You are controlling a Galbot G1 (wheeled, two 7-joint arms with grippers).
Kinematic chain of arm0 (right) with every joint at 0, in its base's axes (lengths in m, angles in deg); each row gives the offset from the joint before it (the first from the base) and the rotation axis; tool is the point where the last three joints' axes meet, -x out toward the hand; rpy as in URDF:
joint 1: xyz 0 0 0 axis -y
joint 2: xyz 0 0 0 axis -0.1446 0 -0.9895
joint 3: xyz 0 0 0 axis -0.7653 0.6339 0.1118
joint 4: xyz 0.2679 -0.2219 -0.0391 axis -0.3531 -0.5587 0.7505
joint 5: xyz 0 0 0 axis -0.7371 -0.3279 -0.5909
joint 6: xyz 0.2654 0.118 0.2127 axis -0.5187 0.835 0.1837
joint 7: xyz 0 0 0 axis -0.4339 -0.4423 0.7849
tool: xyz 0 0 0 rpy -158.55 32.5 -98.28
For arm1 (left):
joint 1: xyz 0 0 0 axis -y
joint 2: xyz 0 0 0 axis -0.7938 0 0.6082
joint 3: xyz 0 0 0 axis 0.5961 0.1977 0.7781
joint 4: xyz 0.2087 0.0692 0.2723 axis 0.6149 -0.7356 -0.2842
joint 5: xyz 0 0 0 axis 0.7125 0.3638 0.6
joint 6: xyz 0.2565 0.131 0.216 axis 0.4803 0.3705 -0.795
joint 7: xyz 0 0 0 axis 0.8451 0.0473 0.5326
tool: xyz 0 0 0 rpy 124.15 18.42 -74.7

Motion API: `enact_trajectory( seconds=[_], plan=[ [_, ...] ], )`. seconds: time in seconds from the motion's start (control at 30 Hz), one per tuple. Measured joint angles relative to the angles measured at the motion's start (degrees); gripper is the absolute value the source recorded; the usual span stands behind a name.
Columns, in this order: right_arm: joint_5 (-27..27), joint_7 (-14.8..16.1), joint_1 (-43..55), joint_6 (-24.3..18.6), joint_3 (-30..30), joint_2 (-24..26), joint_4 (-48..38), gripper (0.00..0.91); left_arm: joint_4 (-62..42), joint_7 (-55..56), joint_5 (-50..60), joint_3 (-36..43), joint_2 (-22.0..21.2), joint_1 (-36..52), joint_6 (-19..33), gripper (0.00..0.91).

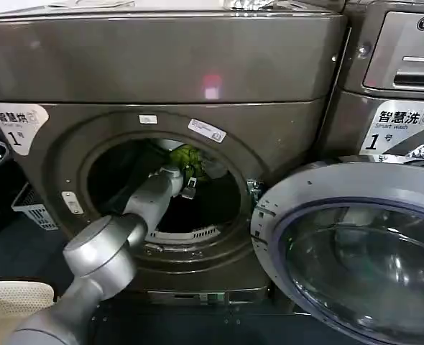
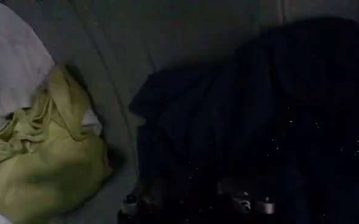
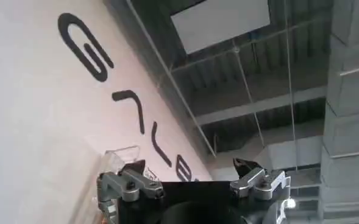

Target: Grasp the clothes from the dryer.

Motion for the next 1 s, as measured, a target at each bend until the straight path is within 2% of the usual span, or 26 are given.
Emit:
enact_trajectory(
  seconds=[0.5, 1.0],
  plan=[
    [0.01, -0.1, 0.23, 0.13, 0.27, -0.18, 0.48, 0.907, 5.68, 3.03, -4.89, -7.27, 2.27, -0.91, -2.38, 0.0],
    [0.14, -0.16, 0.11, 0.23, 0.63, -0.8, 1.29, 0.907, 19.99, 11.33, -10.93, -23.73, 6.98, -9.46, -3.92, 0.0]
  ],
)
